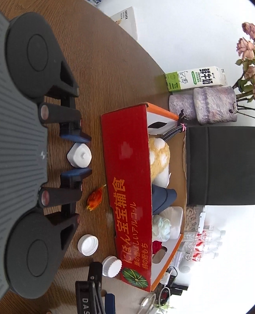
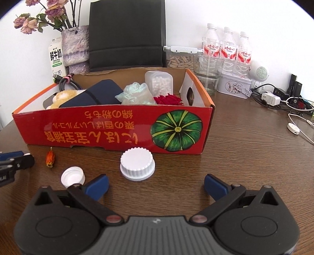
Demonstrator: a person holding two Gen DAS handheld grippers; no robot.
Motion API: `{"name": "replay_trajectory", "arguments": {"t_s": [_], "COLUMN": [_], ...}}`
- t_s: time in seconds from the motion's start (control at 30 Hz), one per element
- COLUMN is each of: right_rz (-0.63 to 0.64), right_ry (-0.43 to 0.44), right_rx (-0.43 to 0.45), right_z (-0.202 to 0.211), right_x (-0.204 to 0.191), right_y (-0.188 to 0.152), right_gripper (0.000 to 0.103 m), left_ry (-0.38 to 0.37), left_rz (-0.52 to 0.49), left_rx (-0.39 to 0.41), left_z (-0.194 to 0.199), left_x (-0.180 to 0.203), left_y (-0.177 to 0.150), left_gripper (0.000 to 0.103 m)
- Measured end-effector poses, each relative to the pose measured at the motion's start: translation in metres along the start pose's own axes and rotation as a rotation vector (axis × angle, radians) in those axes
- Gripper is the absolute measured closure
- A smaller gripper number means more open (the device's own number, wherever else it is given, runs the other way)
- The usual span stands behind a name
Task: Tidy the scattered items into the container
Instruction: 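Close the right gripper on the large white bottle cap while the left gripper holds the square cap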
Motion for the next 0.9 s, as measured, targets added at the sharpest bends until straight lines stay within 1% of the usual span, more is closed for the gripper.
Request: {"name": "replay_trajectory", "arguments": {"t_s": [0.23,0.4,0.47,0.57,0.6,0.63,0.67,0.77,0.9], "right_rz": [-0.007,-0.007,0.003,0.017,0.022,0.027,0.031,0.046,0.084], "right_ry": [-0.011,0.001,0.012,0.026,0.033,0.042,0.049,0.061,0.044], "right_rx": [-0.001,0.006,0.015,0.030,0.039,0.048,0.055,0.067,0.097], "right_z": [-0.012,-0.011,-0.009,-0.007,-0.005,-0.004,-0.002,0.003,0.009], "right_x": [-0.001,-0.002,-0.005,-0.009,-0.010,-0.012,-0.013,-0.018,-0.023], "right_y": [0.009,0.010,0.010,0.012,0.013,0.014,0.014,0.013,0.015], "right_gripper": [0.000,0.001,0.007,0.021,0.034,0.054,0.066,0.064,0.064], "left_ry": [-0.014,-0.016,-0.017,-0.015,-0.016,-0.016,-0.017,-0.018,-0.019], "left_rz": [0.020,0.022,0.023,0.020,0.021,0.022,0.023,0.023,0.024], "left_rx": [-0.002,-0.003,-0.003,-0.003,-0.003,-0.003,-0.003,-0.003,-0.002], "left_z": [0.000,-0.001,-0.001,-0.001,-0.001,-0.001,-0.001,0.000,0.000], "left_x": [-0.002,-0.002,-0.003,-0.003,-0.003,-0.003,-0.003,-0.004,-0.004], "left_y": [0.000,0.000,0.000,0.000,-0.001,-0.001,-0.001,-0.001,-0.001], "left_gripper": [0.074,0.074,0.074,0.074,0.074,0.074,0.074,0.074,0.074]}}
Point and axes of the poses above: each gripper's, at about its wrist camera, not at the fingertips, and z roughly against the way its jaws point, x to its right, y to its top, the point moved 10 cm from there along -z, roughly the way its jaws point, and after that the axes turned 7 degrees about y, right-handed, at the moved point
